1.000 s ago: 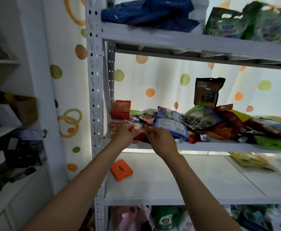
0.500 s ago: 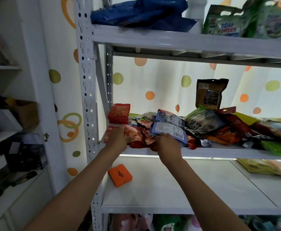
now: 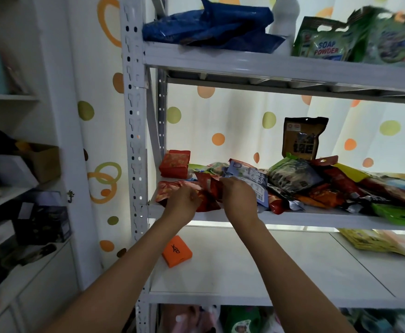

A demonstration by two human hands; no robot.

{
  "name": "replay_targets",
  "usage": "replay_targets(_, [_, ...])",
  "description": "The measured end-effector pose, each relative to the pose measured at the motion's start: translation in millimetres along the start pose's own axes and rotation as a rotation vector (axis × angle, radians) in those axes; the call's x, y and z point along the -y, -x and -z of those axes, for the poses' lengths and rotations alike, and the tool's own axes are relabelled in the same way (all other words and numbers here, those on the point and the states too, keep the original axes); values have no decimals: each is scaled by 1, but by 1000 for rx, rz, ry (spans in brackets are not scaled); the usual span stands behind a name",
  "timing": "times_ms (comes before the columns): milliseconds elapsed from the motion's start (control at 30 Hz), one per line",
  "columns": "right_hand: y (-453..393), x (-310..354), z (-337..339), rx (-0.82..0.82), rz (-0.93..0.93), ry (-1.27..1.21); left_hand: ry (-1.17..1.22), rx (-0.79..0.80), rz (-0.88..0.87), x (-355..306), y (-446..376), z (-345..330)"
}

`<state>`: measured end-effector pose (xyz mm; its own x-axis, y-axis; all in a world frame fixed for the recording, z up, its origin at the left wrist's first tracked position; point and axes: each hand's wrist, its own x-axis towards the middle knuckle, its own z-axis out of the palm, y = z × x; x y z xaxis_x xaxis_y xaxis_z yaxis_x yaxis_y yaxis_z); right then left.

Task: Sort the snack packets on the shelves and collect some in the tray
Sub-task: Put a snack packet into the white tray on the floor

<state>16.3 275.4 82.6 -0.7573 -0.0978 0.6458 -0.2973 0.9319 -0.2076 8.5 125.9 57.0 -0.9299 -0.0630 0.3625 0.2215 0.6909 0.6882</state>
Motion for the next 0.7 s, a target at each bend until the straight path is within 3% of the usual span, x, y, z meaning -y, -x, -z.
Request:
replay_targets(100, [9,7,8,-69,-17,-102,143,91,33,-8,16,5])
replay_targets(267, [37,16,20,-392,-15,-212,417,172,126,-13,45,11])
replay_targets(400, [70,31,31,-452,-183,-400,592,238,263,-14,61,9])
replay_targets(500, [97,46,39,-499,-372,-629,638,373,340,-15,83,10])
replay_targets(567, [114,56,42,-524,-522,-784,669,431,307,-16,102,11])
replay_targets(700, [155,86,43,-573,-640,-911,963,373,247,-15,140,13])
